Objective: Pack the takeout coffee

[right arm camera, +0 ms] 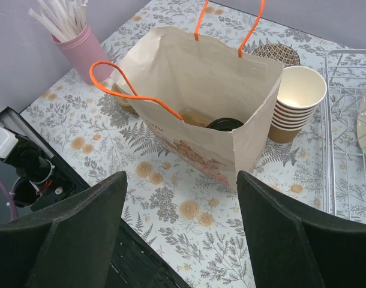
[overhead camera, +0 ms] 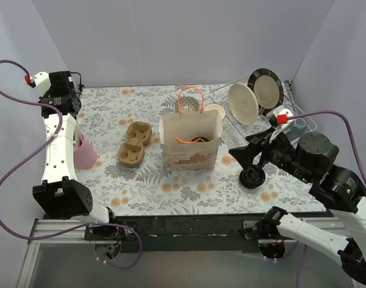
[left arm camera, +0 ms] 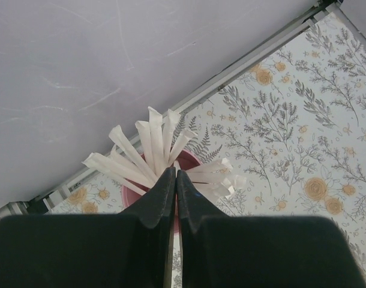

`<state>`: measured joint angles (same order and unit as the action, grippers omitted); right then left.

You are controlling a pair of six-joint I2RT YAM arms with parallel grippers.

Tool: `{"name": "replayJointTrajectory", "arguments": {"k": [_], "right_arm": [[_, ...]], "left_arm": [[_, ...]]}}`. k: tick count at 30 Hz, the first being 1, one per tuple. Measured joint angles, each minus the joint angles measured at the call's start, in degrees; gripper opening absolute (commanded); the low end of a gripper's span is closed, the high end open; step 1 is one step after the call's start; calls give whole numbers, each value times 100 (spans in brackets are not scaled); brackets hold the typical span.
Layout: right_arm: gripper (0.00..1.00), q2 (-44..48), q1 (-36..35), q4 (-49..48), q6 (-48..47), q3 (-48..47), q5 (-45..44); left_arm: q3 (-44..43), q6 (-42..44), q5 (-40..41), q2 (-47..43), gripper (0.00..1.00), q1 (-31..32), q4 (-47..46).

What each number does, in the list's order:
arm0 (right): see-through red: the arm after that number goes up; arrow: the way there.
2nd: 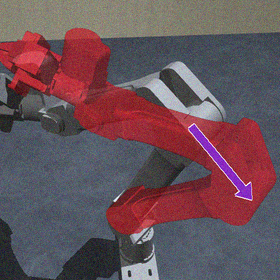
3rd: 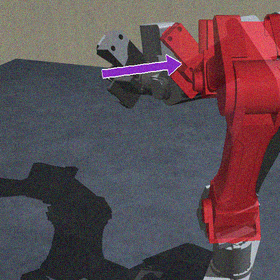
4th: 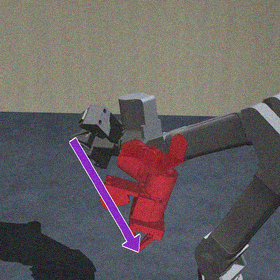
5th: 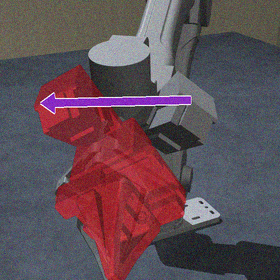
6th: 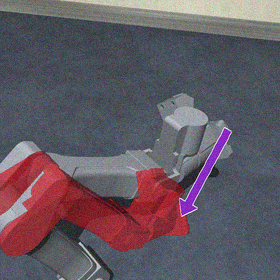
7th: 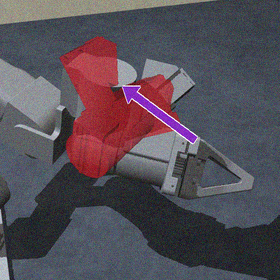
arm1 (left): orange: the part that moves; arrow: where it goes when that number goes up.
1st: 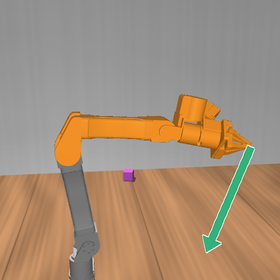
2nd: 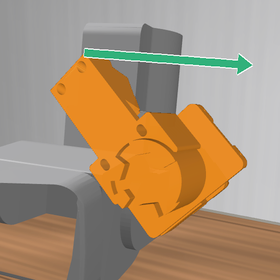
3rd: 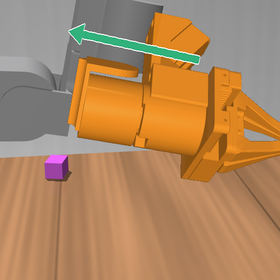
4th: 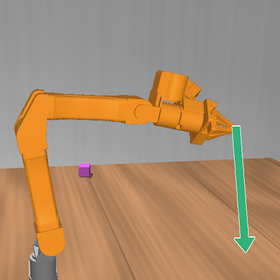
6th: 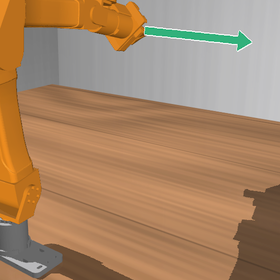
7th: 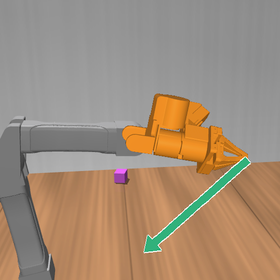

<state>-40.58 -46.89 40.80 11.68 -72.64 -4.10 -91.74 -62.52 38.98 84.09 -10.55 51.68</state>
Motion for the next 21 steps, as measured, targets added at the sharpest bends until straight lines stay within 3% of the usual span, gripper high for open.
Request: {"name": "replayJointTrajectory", "arguments": {"k": [9,10,16,21], "right_arm": [[83,-186,0,146,-94,-640,-9],[98,-162,0,153,-96,-643,-26],[98,-17,0,105,-111,-643,-310],[98,120,0,37,-48,-645,-682]], "left_arm": [[-901,-74,-369,-164,0,0,778],[-964,-94,-479,-251,0,0,833],[-1344,-146,-1287,-1163,0,0,737],[-1974,-212,-2741,-1676,0,-17,109]]}}
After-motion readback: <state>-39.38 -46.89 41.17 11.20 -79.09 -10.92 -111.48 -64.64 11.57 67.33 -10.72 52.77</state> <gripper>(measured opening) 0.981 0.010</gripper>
